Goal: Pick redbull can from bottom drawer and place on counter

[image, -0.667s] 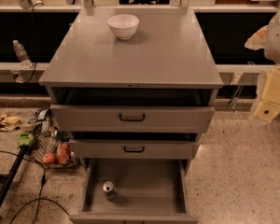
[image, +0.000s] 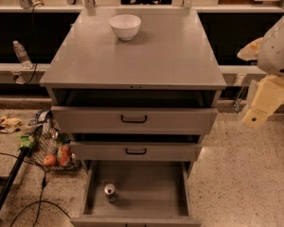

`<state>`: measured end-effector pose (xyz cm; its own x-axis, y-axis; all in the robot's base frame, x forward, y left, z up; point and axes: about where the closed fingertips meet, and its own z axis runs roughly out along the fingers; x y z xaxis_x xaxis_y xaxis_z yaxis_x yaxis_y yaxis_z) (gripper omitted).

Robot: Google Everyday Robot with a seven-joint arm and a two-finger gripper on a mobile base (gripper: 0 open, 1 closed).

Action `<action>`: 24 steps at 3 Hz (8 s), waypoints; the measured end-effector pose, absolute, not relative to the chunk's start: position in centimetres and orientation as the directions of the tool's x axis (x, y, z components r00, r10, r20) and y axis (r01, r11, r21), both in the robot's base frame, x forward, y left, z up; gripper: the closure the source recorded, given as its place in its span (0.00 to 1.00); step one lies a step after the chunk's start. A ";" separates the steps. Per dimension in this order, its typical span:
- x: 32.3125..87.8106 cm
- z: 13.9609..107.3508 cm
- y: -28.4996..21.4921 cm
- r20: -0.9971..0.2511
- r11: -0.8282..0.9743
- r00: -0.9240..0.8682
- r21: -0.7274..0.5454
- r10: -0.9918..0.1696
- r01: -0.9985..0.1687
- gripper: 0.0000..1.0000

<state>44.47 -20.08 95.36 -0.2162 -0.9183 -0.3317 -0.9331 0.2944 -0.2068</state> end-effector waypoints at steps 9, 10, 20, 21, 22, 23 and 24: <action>48.7 44.2 -0.7 -0.826 0.373 -0.270 0.078 -0.495 -0.925 0.00; 49.3 43.2 0.0 -0.814 0.380 -0.272 0.068 -0.513 -0.922 0.00; 54.1 19.5 17.2 -0.909 0.225 -0.205 0.128 -0.363 -0.966 0.41; 53.8 19.9 17.1 -0.923 0.195 -0.192 0.132 -0.333 -0.972 0.64; 55.1 22.4 14.9 -0.932 0.230 -0.172 0.100 -0.319 -0.968 0.87; 55.2 28.9 7.7 -0.934 0.318 -0.155 0.047 -0.323 -0.947 1.00; 52.6 33.6 -0.4 -0.925 0.367 -0.185 0.054 -0.331 -0.928 1.00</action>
Offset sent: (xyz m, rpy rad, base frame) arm 0.0258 0.1679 -0.1964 0.8977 0.0368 0.1189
